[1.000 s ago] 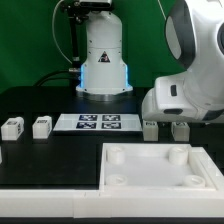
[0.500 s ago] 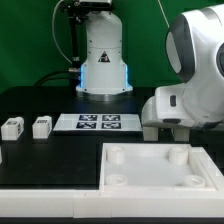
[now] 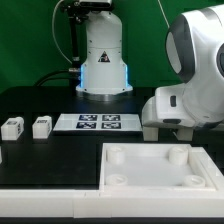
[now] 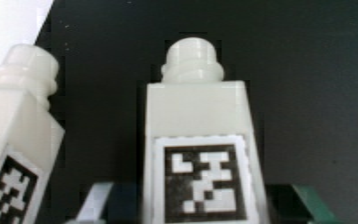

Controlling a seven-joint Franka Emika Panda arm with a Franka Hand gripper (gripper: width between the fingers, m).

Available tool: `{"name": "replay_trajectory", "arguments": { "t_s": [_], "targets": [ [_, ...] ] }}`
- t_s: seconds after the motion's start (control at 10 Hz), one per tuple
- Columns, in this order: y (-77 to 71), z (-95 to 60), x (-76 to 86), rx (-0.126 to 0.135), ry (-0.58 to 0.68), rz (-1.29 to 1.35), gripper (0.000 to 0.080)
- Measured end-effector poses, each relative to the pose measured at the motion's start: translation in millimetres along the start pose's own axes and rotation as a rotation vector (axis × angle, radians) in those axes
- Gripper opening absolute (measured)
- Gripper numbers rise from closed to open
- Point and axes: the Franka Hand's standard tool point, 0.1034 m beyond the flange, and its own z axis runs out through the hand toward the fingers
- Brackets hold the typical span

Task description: Assemble one leg

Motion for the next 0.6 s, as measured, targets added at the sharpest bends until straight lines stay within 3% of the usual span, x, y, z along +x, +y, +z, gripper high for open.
{"name": "replay_trajectory", "arguments": {
  "t_s": [0.5,0.6],
  "targets": [
    [0.9,-3.1,-0.2,0.0,0.0,-0.011,0.0289],
    [4.9,-21.4,-2.4,0.004,0.008,-0.035,0.029]
  ]
}}
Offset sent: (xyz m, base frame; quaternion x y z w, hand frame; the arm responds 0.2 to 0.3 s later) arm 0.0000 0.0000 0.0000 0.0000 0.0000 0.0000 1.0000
